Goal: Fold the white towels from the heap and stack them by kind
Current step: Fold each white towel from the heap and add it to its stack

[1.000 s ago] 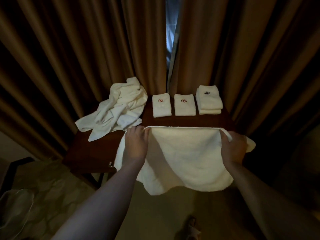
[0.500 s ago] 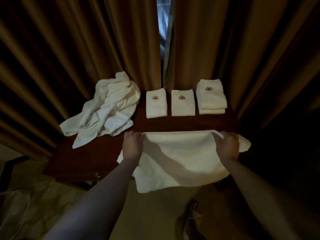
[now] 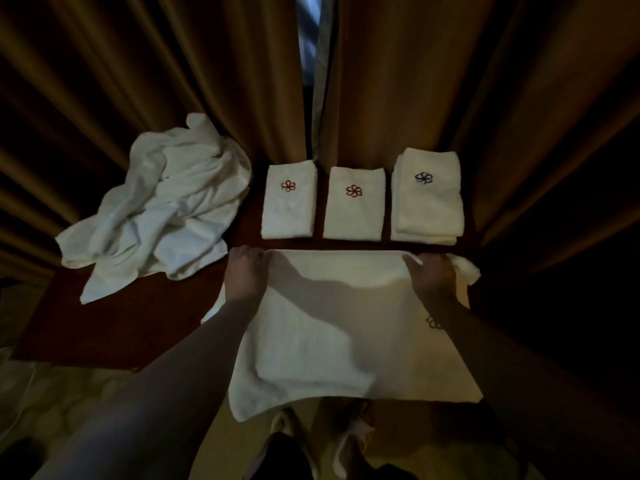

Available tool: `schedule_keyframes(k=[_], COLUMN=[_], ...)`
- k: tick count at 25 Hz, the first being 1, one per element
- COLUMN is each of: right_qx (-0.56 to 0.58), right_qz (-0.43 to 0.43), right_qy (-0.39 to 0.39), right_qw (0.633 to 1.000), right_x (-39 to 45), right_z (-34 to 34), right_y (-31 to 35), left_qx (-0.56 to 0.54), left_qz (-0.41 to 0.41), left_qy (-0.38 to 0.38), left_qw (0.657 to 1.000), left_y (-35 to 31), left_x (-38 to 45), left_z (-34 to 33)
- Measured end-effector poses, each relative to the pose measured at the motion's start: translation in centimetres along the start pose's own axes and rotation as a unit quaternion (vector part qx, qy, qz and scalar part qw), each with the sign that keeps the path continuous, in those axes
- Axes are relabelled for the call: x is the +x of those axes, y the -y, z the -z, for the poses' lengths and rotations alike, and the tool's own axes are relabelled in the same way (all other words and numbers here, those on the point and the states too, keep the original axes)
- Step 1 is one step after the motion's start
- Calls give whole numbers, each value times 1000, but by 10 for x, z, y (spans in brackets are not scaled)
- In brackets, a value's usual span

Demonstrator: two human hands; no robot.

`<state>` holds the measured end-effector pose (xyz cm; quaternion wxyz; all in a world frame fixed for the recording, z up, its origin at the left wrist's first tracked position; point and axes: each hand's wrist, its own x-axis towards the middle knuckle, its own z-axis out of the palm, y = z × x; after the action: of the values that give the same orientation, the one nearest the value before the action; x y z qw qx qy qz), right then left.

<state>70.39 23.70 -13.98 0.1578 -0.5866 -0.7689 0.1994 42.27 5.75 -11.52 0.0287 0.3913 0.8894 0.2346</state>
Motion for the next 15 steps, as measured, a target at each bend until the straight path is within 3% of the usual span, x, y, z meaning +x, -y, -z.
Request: schedule_keyframes(k=[4, 7, 15], right_qx=[-23, 28, -82], right_qz=[-9, -39, -121], right_qy=[40, 36, 99], right_qw=[999, 998, 984], right_x=[25, 41, 67], right_z=[-22, -33, -72], right_y=[-8, -7, -20], left_qx=[3, 6, -4], left_qz=[5, -8, -30], left_qy=[36, 68, 154], left_qw=[999, 998, 988], left_y=[9, 15, 16], left_x=[37, 71, 101], left_z=[-22, -37, -83])
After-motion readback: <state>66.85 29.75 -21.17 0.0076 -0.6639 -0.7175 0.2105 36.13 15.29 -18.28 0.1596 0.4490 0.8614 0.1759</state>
